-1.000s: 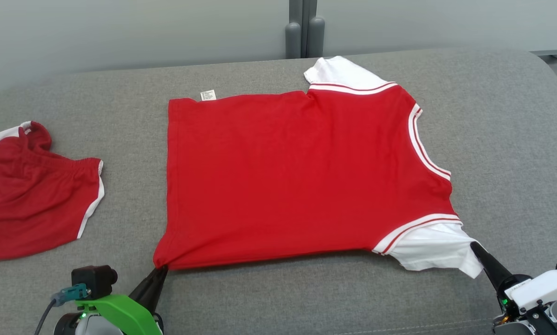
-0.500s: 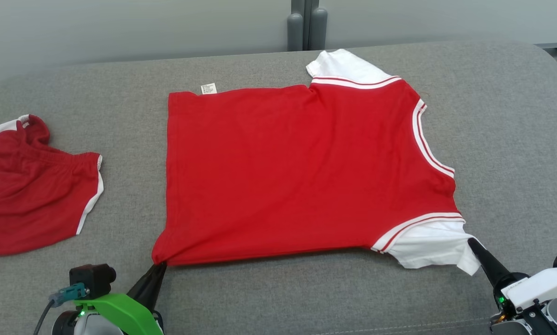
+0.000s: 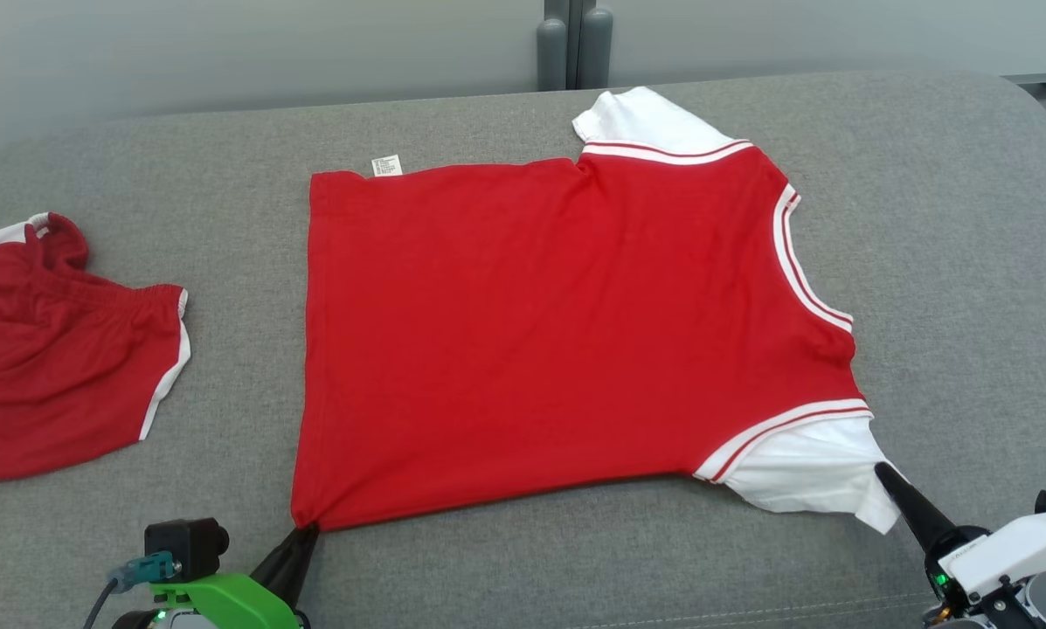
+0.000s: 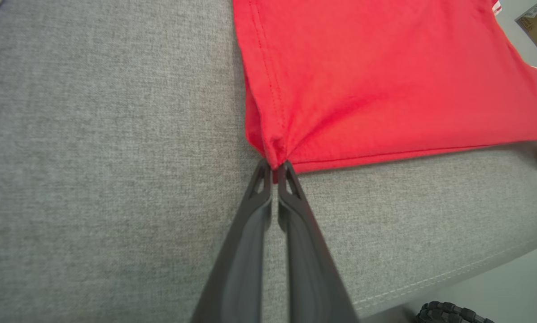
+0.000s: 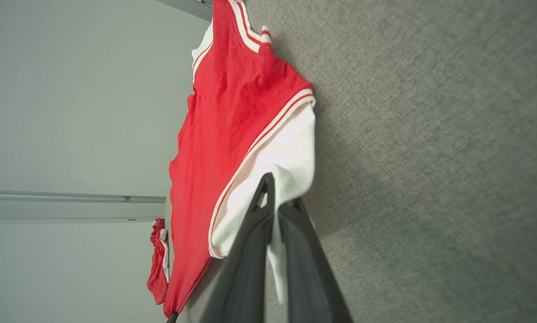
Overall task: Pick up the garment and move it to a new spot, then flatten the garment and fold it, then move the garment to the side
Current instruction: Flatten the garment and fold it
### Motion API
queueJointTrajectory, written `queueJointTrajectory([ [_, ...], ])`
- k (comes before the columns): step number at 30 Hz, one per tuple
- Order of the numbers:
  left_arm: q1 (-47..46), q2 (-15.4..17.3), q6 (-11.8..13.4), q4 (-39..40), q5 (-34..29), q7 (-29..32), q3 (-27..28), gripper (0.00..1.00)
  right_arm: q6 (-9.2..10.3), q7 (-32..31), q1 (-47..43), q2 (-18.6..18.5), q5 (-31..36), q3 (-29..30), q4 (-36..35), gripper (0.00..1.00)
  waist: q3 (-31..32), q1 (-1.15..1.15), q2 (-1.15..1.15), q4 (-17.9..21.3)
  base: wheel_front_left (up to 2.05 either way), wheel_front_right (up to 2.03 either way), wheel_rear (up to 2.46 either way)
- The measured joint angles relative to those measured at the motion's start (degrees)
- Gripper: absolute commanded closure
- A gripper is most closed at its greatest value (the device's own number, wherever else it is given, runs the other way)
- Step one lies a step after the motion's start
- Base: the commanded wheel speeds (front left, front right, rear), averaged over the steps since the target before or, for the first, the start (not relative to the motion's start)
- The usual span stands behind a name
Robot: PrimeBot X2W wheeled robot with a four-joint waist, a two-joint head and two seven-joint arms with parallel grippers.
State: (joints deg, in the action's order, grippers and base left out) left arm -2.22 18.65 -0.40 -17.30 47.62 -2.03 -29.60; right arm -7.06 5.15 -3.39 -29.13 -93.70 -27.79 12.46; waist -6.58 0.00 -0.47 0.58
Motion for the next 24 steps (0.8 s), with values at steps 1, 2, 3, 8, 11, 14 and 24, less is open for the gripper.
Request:
queueJointTrajectory([
  [1,0.01,0.0,0.02,0.0,0.0,0.02,0.0,1.0,0.0,-0.25,-0.34,-0.14,-0.01,-0.1,0.04,1.0,0.0,0.0,0.0,0.0,0.0,0.0,0.0],
  [2,0.02,0.0,0.24,0.01,0.04,0.04,0.0,1.0,0.0,-0.53,-0.81,-0.26,-0.07,-0.12,0.19,1.0,-0.01,0.0,0.0,0.01,0.0,0.0,0.0],
  [3,0.03,0.0,0.47,0.01,0.07,0.22,-0.01,1.0,0.0,-0.77,-1.19,-0.44,-0.12,-0.26,0.43,1.0,-0.01,0.0,0.0,0.01,0.0,0.0,0.0],
  [8,0.32,0.09,0.52,0.12,0.07,0.65,-0.02,1.0,-0.01,-1.76,-2.18,-1.36,-0.75,-0.35,0.65,1.0,-0.01,0.0,0.0,-0.04,0.0,0.0,0.0],
  [11,0.76,0.11,1.01,0.35,0.07,1.0,-0.02,1.0,-0.02,-1.96,-2.24,-1.49,-1.1,-0.15,0.69,1.0,-0.03,0.0,0.0,-0.09,0.0,0.0,0.0],
  [14,1.31,0.12,1.12,0.53,0.08,1.25,-0.03,1.0,-0.02,-2.38,-2.6,-1.51,-1.11,-0.13,0.77,1.0,-0.04,0.0,0.0,-0.1,0.0,0.0,0.0],
  [24,1.32,0.22,1.78,1.23,0.09,1.81,-0.04,1.0,-0.02,-2.76,-2.84,-1.41,-1.07,-0.21,0.81,1.0,-0.11,0.0,0.0,-0.11,0.0,0.0,0.0],
])
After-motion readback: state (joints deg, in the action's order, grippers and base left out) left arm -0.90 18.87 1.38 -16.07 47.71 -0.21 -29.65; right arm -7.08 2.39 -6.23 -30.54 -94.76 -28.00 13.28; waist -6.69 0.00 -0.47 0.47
